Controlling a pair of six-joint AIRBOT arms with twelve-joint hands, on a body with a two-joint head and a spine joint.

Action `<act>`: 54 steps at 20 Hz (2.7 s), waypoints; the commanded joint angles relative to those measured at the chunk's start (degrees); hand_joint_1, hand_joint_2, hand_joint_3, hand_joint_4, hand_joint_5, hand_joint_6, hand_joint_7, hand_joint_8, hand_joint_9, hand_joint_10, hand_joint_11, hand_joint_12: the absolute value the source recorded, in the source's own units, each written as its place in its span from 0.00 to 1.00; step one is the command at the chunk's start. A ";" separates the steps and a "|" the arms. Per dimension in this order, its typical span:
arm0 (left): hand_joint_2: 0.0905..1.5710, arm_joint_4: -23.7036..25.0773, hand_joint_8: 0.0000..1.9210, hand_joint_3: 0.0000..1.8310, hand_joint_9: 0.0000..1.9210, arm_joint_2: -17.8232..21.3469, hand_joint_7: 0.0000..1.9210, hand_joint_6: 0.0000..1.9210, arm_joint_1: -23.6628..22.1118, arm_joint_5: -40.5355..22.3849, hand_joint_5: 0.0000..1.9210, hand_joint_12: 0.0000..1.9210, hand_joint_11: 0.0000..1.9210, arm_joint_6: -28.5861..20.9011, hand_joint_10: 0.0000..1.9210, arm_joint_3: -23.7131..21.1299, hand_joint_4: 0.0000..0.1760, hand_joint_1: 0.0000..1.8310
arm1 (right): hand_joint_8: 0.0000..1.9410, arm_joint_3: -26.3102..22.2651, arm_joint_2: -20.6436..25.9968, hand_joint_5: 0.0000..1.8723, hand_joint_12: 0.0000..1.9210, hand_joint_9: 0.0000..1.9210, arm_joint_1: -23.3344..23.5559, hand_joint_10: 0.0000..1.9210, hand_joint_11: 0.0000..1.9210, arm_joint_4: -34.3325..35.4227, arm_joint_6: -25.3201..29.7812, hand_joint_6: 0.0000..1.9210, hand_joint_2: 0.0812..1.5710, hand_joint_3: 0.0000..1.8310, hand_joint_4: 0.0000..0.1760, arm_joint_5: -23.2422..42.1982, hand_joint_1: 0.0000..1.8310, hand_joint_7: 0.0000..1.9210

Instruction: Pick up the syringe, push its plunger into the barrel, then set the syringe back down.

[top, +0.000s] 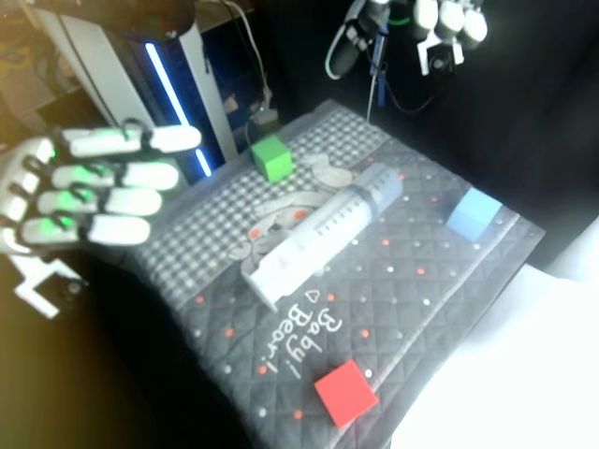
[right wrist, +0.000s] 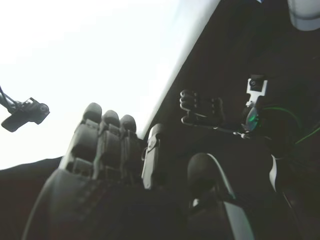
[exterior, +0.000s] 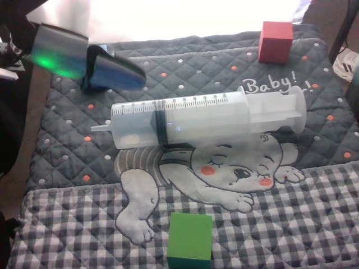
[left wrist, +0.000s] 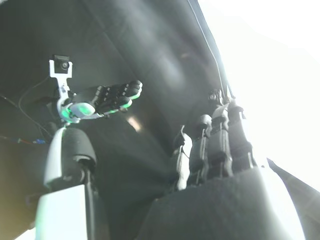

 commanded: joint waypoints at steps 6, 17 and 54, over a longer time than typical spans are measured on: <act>0.51 0.88 0.00 0.01 0.00 -1.45 0.00 0.00 -1.64 -2.04 0.00 0.00 0.00 -0.27 0.00 -0.40 0.58 0.37 | 0.00 0.34 -0.67 0.03 0.04 0.01 0.78 0.00 0.01 0.29 0.34 0.00 0.33 0.00 0.40 6.47 0.37 0.02; 0.42 13.34 0.00 0.00 0.00 -6.40 0.00 0.00 -4.48 8.95 0.00 0.00 0.00 -8.06 0.00 1.33 0.00 0.30 | 0.00 1.13 -3.26 0.00 0.03 0.02 0.61 0.00 0.01 0.40 0.34 0.00 0.34 0.00 0.45 5.73 0.34 0.02; 0.40 16.49 0.00 0.01 0.00 -23.82 0.00 0.00 2.52 25.10 0.00 0.00 0.00 -12.72 0.00 15.34 0.00 0.21 | 0.00 1.33 -5.46 0.00 0.00 0.01 0.60 0.00 0.03 -1.18 1.16 0.00 0.40 0.00 0.66 5.74 0.34 0.00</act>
